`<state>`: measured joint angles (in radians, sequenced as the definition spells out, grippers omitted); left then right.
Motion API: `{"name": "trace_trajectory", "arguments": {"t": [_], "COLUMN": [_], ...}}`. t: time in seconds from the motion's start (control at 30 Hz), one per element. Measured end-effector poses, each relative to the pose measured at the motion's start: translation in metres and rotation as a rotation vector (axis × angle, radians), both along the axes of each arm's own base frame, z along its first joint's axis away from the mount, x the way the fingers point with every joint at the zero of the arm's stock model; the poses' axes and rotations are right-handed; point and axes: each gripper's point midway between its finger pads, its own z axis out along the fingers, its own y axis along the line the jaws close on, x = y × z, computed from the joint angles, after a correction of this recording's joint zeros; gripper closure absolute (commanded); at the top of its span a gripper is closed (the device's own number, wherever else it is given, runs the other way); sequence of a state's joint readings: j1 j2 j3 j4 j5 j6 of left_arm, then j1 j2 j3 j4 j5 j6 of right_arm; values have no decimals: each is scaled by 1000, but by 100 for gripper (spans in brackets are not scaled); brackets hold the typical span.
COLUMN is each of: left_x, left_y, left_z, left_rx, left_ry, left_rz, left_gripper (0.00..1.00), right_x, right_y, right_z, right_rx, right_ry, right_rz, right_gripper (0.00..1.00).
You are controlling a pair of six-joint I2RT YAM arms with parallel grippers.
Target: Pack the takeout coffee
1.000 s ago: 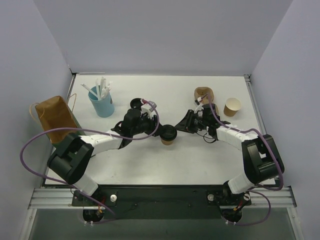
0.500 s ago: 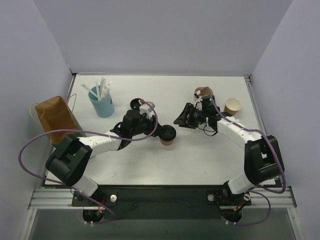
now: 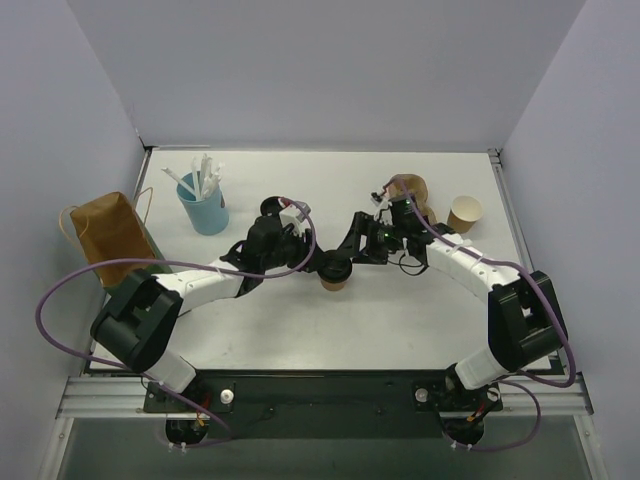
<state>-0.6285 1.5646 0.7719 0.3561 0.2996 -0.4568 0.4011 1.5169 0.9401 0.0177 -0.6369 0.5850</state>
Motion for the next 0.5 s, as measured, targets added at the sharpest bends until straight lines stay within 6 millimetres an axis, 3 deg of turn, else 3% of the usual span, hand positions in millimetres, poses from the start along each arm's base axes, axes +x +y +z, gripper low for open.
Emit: {"name": "trace_trajectory", "arguments": {"t": [0.23,0.5], "left_x": [-1,-3], "left_y": [4,11], "left_z": [2,1], "left_rx": [37,68], "left_ry": [36,66], "left_rz": [7,21], "left_gripper": [45,38], "right_x": [-15,-16], "right_y": [2,2], "right_z": [-19,-30], "right_rx": [-73,-99], "right_ry": [22,35], "right_rz": [58,72], "right_gripper": [43,56]}}
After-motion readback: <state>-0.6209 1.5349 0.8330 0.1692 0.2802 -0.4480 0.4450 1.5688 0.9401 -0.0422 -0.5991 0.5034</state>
